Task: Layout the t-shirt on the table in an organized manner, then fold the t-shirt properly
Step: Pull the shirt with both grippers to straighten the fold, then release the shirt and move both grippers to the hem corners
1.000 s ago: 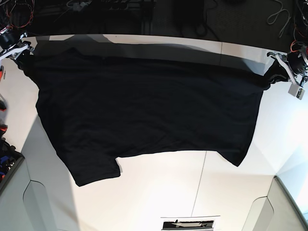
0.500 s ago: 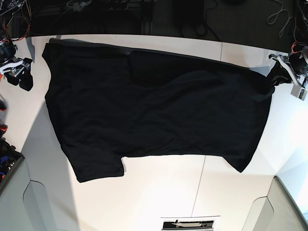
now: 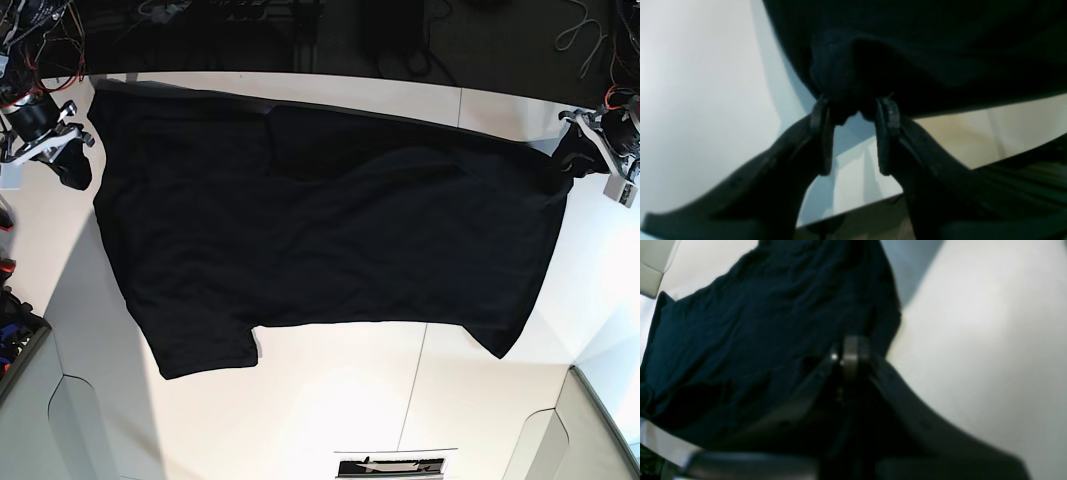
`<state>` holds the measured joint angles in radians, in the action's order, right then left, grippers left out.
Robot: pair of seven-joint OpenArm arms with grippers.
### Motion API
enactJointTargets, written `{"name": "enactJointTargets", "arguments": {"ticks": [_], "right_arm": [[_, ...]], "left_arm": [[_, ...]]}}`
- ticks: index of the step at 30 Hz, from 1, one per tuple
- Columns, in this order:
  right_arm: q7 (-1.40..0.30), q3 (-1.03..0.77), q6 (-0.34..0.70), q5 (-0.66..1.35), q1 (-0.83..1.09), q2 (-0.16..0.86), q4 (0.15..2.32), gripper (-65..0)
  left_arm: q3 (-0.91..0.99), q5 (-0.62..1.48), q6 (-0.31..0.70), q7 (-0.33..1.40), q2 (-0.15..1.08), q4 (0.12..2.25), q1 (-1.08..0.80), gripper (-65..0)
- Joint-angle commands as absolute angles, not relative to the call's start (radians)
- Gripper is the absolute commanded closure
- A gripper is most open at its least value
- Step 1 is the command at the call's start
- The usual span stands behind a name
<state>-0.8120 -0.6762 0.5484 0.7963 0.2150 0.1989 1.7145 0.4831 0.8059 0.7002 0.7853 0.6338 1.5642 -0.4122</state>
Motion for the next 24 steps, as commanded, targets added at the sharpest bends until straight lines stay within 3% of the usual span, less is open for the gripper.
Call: {"name": "enactJointTargets", "arguments": {"ticks": [1,7,12,18,24], "right_arm": [[-0.786,-0.680,0.561,0.820,0.195,0.212,1.732,0.0],[-0.786,-0.661,0.562,0.823,0.167,0.207,1.732,0.0],[-0.786,-0.537,0.564,0.789,0.166,0.199,1.731,0.0],[-0.732,-0.344,0.564,0.617,0.166,0.199,1.705,0.0],[-0.722,-0.280,0.561,0.562,0.167,0.199,1.661,0.0]], "left_arm": [[0.505,0.810,0.698,0.766,0.657,1.577,-0.405,-23.1],[0.594,0.782,0.638,0.765,0.657,1.577,-0.405,-23.2],[0.599,0.801,0.640,0.771,0.662,1.577,-0.422,-37.0],[0.599,0.803,0.639,0.766,0.654,1.576,-0.438,-37.2],[0.599,0.804,0.640,0.751,0.654,1.576,-0.438,-37.2]]}}
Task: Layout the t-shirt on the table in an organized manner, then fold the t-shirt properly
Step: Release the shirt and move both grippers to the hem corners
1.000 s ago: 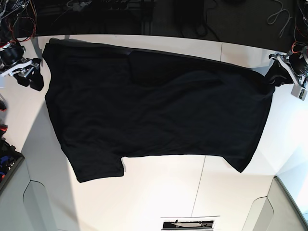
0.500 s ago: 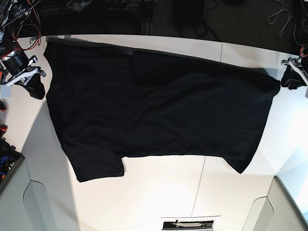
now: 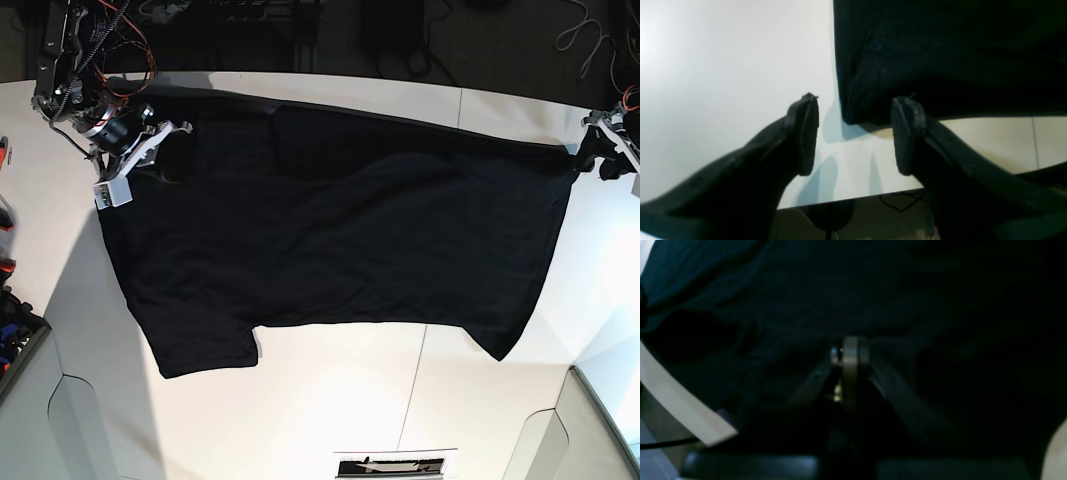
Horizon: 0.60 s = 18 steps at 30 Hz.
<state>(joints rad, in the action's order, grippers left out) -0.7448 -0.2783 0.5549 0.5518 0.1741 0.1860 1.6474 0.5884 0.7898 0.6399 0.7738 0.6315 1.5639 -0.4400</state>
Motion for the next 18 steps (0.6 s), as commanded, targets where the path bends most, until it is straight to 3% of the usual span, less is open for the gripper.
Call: {"name": "enactJointTargets", "arguments": {"ticks": [1,8,18], "right_arm": [[-0.722,-0.281,0.560,0.546,0.167,0.199,1.656,0.0],[-0.718,-0.331,0.546,0.475,0.184,0.215,1.641,0.0],[-0.711,-0.410,0.546,0.495,0.197,0.316,1.641,0.0]], "left_arm": [[0.599,0.803,0.640,0.747,0.654,1.576,-0.438,-37.2],[0.599,0.803,0.640,0.719,0.654,1.576,-0.437,-37.2],[0.599,0.804,0.640,0.689,0.654,1.576,-0.426,-37.2]]}}
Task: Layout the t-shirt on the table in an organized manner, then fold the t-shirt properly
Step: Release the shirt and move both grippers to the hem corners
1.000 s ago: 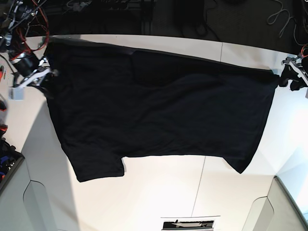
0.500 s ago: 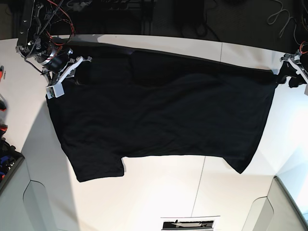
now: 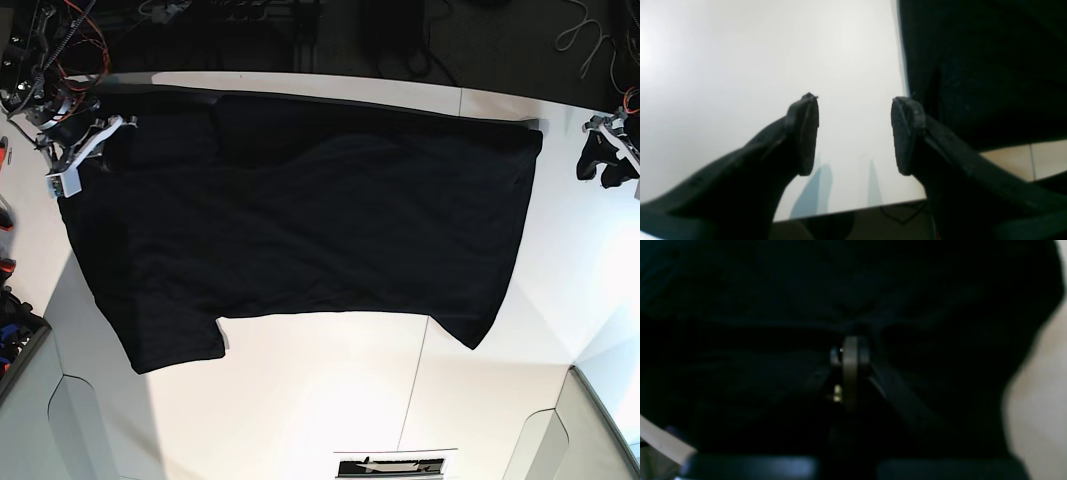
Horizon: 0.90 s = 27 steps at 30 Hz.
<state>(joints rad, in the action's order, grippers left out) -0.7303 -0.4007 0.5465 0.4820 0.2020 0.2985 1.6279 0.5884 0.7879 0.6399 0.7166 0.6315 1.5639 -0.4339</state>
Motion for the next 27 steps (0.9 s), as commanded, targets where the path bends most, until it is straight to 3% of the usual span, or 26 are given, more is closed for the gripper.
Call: {"name": "enactJointTargets", "arguments": {"ticks": [1,8,14,18,20,24,27], "right_arm": [[-0.710,-0.417,0.546,0.513,0.196,0.325,1.641,0.0],[-0.704,-0.506,0.546,0.671,0.151,0.342,1.643,0.0],[-0.703,-0.652,0.546,0.699,0.012,0.309,1.642,0.0],[-0.690,-0.657,0.546,0.634,-0.090,0.307,1.609,-28.3],[-0.675,-0.650,0.545,0.576,-0.141,0.308,1.555,-37.2],[-0.597,-0.643,0.533,0.487,-0.257,0.317,1.347,-39.3],[-0.548,-0.643,0.526,0.438,-0.355,0.354,1.140,-39.3]], "left_arm": [[0.599,0.804,0.640,0.683,0.654,1.576,-0.415,-37.2],[0.572,0.842,0.640,0.680,0.665,1.576,-0.266,-37.2],[0.402,0.802,0.640,0.640,0.673,1.575,-0.117,-37.2],[0.260,0.736,0.634,0.601,0.654,1.538,0.016,-37.2],[0.193,0.717,0.611,0.601,0.642,1.486,0.096,-37.2],[0.075,0.697,0.610,0.596,0.620,1.304,0.265,-38.0],[0.004,0.691,0.611,0.566,0.610,1.140,0.374,-42.5]]}}
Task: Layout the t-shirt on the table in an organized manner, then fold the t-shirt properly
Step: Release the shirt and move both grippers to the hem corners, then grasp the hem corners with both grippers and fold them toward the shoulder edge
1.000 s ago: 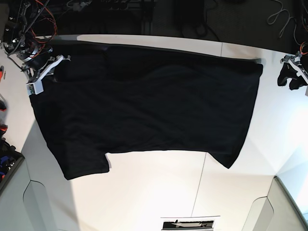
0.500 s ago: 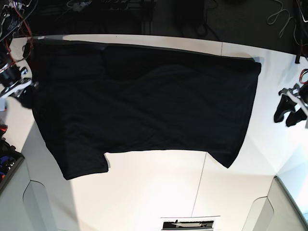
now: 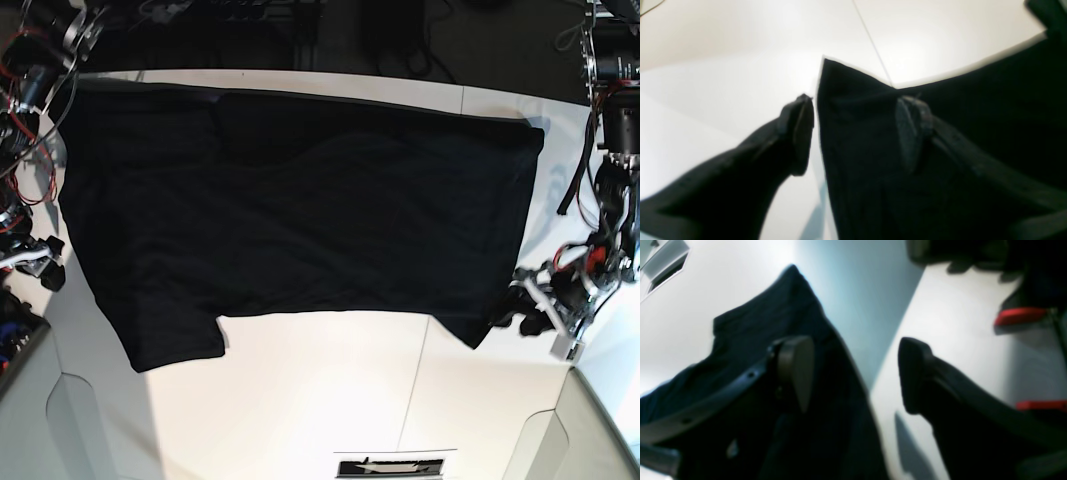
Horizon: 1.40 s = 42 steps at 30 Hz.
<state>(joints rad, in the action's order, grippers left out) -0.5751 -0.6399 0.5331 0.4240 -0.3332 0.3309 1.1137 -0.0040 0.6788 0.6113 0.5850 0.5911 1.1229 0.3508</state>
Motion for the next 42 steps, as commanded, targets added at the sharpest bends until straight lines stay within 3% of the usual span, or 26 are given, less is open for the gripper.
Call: {"name": "enactJointTargets", "arguments": {"ticks": [1,6,14,20,42], "right_arm": [[-0.545,-0.642,0.527,0.428,-0.389,0.369,1.069,-39.3],[-0.545,-0.593,0.531,0.426,-0.510,0.419,0.795,-39.3],[-0.527,-0.463,0.530,0.426,-0.521,0.413,0.755,-39.3],[-0.534,-0.445,0.531,0.425,-0.520,0.413,0.755,-39.3],[-0.537,-0.443,0.532,0.429,-0.523,0.399,0.749,-39.3]], "left_arm": [[-0.019,0.687,0.610,0.551,0.607,1.082,0.408,-43.2],[-0.095,0.670,0.609,0.463,0.589,0.812,0.559,-43.2],[-0.112,0.566,0.531,0.352,0.525,0.527,0.685,-43.2],[-0.112,0.480,0.480,0.310,0.480,0.488,0.681,-43.2],[-0.112,0.471,0.480,0.289,0.429,0.488,0.682,-42.9]]}}
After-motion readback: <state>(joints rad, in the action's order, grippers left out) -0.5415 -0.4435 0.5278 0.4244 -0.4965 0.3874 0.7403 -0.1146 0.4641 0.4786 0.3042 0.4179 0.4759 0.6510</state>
